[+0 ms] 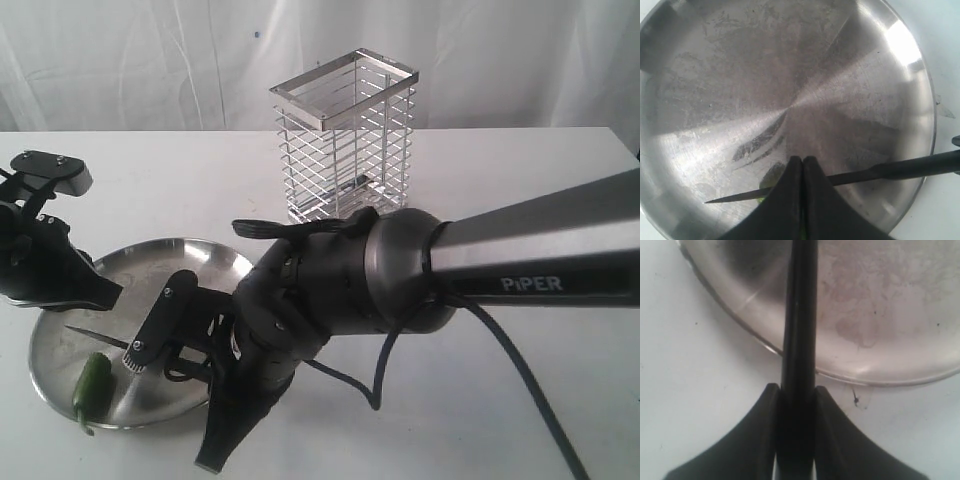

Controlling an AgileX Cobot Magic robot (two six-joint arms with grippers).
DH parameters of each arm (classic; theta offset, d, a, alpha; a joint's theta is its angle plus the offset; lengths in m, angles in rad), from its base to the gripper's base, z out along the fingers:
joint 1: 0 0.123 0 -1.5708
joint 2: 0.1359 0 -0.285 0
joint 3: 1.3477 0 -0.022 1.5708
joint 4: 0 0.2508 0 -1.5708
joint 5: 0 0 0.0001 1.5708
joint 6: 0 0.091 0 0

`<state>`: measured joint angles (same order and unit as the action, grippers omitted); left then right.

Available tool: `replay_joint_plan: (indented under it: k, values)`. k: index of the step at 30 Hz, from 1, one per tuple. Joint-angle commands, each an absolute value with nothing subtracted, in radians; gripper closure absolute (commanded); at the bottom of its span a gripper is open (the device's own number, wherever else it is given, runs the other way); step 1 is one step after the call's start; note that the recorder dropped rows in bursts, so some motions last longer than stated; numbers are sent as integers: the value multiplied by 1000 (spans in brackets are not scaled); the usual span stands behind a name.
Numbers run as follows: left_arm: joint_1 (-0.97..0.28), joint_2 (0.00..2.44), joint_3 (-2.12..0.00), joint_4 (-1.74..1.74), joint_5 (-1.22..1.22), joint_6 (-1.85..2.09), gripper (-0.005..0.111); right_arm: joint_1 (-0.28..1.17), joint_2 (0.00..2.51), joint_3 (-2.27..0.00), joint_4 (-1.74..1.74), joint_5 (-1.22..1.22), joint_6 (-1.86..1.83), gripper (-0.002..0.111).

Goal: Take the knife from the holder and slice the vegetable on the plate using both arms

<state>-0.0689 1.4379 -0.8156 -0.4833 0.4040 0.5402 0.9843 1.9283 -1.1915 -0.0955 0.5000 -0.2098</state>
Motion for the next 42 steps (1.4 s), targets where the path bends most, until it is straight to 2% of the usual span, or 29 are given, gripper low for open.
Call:
replay_joint_plan:
  k: [1, 15, 42]
  values:
    - [-72, 1427, -810, -501, 419, 536, 106, 977, 1930, -1223, -105, 520, -205, 108]
    - [-72, 1427, -810, -506, 411, 536, 106, 1040, 1908, -1236, -83, 566, -213, 108]
    - [-72, 1427, -810, -507, 418, 532, 106, 1036, 1954, -1236, -109, 535, -213, 108]
